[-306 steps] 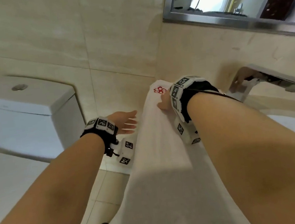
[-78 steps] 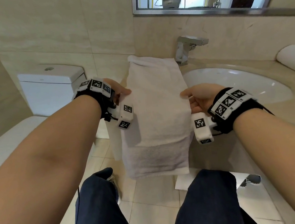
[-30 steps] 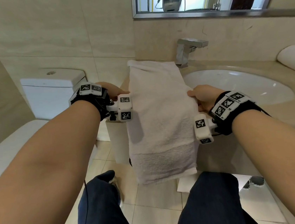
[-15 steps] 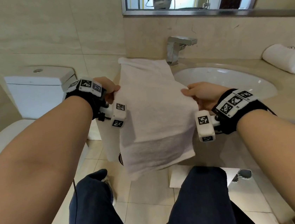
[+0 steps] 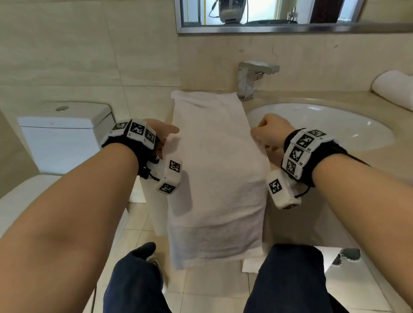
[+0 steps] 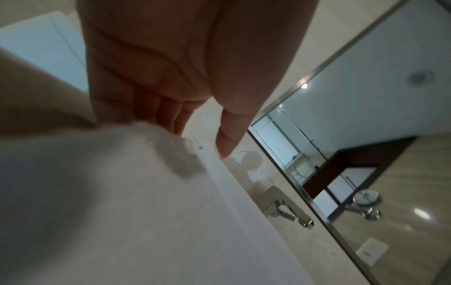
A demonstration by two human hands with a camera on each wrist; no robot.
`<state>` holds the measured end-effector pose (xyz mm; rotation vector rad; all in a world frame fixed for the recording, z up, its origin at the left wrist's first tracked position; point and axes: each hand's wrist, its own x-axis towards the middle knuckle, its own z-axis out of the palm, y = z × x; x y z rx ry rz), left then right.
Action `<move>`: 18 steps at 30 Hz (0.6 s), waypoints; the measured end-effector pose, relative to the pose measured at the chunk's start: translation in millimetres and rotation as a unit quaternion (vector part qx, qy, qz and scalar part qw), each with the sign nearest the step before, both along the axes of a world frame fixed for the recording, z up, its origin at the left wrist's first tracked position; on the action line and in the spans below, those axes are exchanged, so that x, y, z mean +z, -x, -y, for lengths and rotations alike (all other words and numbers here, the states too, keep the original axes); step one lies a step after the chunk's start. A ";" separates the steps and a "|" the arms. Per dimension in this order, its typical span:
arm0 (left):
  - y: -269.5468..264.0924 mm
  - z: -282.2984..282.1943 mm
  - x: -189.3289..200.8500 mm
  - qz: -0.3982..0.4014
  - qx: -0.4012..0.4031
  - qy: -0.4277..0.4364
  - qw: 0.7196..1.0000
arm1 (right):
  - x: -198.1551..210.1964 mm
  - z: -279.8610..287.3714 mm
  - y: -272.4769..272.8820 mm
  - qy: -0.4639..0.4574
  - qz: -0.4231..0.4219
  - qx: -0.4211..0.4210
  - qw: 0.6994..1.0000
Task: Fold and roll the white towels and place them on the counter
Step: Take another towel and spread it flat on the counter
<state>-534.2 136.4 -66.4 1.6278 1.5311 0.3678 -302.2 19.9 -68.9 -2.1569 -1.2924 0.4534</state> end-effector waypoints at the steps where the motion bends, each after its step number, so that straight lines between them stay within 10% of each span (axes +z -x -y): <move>1: 0.1 -2.8 1.9 0.023 0.014 0.009 1.000 | 2.1 -4.5 1.8 -0.010 0.004 0.004 1.000; 18: -38.2 -125.8 25.7 -0.014 -0.005 0.123 0.992 | 45.6 -147.9 -36.7 0.149 -0.154 0.006 0.977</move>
